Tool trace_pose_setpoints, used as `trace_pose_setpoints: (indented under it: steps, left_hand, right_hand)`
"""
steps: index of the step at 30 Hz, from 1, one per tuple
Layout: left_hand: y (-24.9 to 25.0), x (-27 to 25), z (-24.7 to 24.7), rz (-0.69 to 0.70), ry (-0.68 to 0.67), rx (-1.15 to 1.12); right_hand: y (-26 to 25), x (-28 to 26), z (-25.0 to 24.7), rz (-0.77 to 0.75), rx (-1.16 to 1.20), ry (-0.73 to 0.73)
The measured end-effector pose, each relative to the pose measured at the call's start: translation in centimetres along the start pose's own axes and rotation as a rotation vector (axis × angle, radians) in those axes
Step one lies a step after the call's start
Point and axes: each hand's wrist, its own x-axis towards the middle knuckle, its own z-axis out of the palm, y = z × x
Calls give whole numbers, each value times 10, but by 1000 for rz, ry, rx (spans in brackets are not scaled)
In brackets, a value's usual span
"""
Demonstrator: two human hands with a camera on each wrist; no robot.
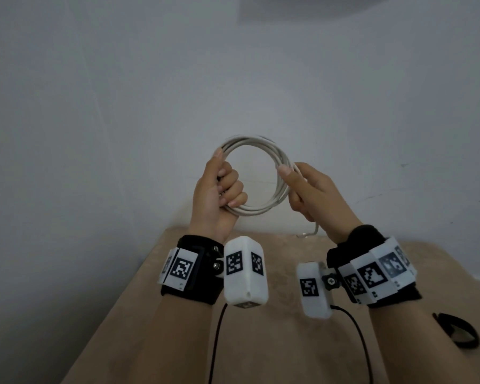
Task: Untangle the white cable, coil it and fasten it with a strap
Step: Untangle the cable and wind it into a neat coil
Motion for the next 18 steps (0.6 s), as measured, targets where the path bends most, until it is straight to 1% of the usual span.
trace_pose_setpoints:
  steps: [3, 5, 7, 11, 14, 18]
  left_hand:
    - [-3, 1, 3, -29, -27, -75]
    - [-3, 1, 3, -39, -36, -116]
    - [-4, 1, 4, -38, -38, -111]
    - [-3, 1, 6, -68, -60, -33]
    - [-1, 1, 2, -153, -97, 27]
    - [4, -1, -9, -209, -164, 143]
  right_hand:
    - [0, 0, 5, 1, -32, -56]
    - [0, 0, 8, -9, -23, -65]
    - [0, 1, 10, -18, 11, -58]
    - [1, 2, 8, -15, 26, -30]
    - [1, 2, 3, 16, 12, -21]
    - [4, 3, -9, 92, -13, -65]
